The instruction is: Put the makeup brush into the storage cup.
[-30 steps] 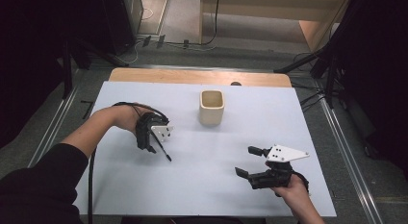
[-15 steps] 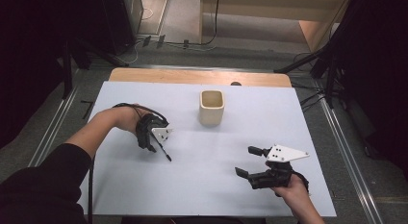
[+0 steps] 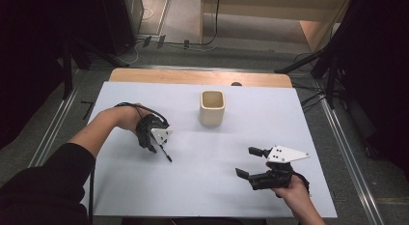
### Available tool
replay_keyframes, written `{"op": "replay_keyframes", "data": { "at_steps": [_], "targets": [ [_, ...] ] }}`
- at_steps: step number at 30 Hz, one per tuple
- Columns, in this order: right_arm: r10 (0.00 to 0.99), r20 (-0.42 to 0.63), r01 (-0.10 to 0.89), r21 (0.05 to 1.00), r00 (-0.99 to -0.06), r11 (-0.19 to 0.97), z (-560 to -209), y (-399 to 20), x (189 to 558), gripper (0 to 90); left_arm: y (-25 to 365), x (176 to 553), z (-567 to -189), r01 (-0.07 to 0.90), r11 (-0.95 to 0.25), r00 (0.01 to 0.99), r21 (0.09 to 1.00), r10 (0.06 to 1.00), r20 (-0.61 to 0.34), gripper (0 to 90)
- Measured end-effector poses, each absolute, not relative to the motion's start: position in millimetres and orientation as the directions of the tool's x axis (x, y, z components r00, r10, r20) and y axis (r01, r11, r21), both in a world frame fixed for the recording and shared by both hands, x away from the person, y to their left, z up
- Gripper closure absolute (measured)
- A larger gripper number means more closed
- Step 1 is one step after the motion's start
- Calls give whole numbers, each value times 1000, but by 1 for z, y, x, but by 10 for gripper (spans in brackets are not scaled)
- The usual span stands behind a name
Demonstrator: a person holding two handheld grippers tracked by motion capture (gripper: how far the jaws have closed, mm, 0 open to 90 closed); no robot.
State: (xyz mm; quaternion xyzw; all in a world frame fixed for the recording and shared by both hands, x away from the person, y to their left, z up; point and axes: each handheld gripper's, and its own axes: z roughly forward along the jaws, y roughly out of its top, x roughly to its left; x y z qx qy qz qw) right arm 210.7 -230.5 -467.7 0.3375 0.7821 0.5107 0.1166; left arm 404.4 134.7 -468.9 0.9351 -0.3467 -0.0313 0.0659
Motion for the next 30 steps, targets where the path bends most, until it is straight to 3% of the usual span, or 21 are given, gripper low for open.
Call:
{"op": "replay_keyframes", "data": {
  "at_steps": [13,21,30],
  "targets": [
    [648,165,412,876,-743,249,-468,-231,210,141,135,402,-467,-654,-743,747,143,-664,-34,844],
    [649,166,413,876,-742,248,-468,-231,210,141,135,404,-466,-652,-743,748,149,-663,-31,853],
    [649,162,410,877,-743,250,-468,-231,210,141,138,405,-448,-577,-781,803,237,-596,-8,852]
  ]
}}
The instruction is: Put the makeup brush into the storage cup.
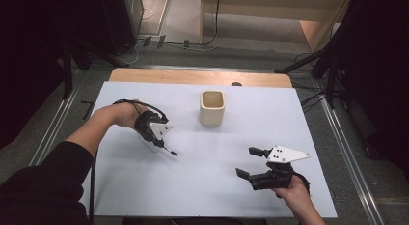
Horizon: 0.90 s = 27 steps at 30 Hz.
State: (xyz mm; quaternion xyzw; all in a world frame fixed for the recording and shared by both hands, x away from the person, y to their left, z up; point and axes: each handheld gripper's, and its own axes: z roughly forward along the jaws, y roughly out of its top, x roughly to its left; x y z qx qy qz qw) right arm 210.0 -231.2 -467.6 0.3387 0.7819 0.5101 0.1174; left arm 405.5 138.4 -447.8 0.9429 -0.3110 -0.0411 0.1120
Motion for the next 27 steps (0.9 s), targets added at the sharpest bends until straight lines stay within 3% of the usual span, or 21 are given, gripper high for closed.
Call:
{"op": "replay_keyframes", "data": {
  "at_steps": [11,27],
  "targets": [
    [649,166,414,876,-742,248,-468,-230,210,141,146,404,-424,-313,-885,927,344,-363,-90,852],
    [645,160,411,874,-748,260,-468,-229,211,141,153,405,-415,36,-917,952,397,-90,-293,852]
  ]
}}
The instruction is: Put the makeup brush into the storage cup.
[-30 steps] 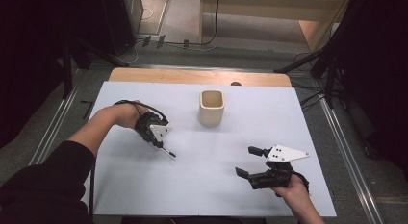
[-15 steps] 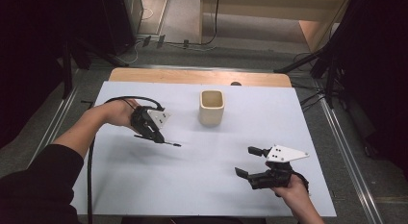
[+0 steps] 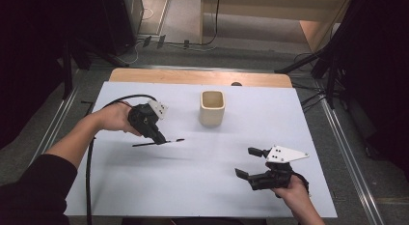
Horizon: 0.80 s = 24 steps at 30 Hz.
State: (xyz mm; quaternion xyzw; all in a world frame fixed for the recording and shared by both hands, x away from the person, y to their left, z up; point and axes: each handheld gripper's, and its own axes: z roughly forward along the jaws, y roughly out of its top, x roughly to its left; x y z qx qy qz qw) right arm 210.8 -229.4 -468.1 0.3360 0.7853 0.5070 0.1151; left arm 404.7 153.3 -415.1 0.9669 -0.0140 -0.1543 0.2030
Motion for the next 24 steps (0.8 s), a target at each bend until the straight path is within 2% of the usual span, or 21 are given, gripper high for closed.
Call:
{"op": "replay_keyframes", "data": {
  "at_steps": [7,12,24],
  "targets": [
    [647,169,420,871,-744,256,-468,-228,211,141,159,401,-408,120,-860,938,497,-65,-340,852],
    [644,169,422,868,-746,261,-469,-227,211,141,159,396,-406,174,-833,930,525,-37,-367,852],
    [642,174,428,864,-746,263,-469,-226,212,141,160,391,-420,340,-806,902,484,134,-411,851]
  ]
}}
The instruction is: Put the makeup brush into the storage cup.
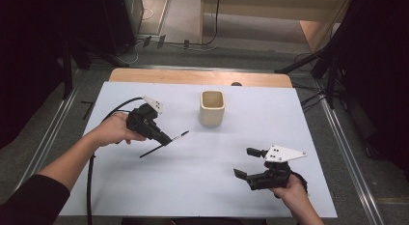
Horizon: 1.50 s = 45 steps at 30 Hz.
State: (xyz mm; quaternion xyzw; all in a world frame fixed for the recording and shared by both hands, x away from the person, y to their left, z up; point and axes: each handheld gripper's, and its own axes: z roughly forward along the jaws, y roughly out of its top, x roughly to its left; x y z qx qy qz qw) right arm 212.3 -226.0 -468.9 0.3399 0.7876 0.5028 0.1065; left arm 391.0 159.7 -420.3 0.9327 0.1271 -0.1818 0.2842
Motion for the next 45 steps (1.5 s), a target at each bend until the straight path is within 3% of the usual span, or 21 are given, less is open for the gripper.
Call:
{"op": "replay_keyframes", "data": {
  "at_steps": [22,35,45],
  "targets": [
    [637,201,451,855,-744,257,-469,-222,217,140,161,380,-420,604,-613,788,509,361,-499,851],
    [649,232,480,846,-724,233,-465,-211,223,138,165,370,-412,702,-444,712,556,420,-563,851],
    [641,306,530,827,-704,187,-462,-204,231,137,169,358,-412,715,-363,696,598,447,-562,851]
  ]
}}
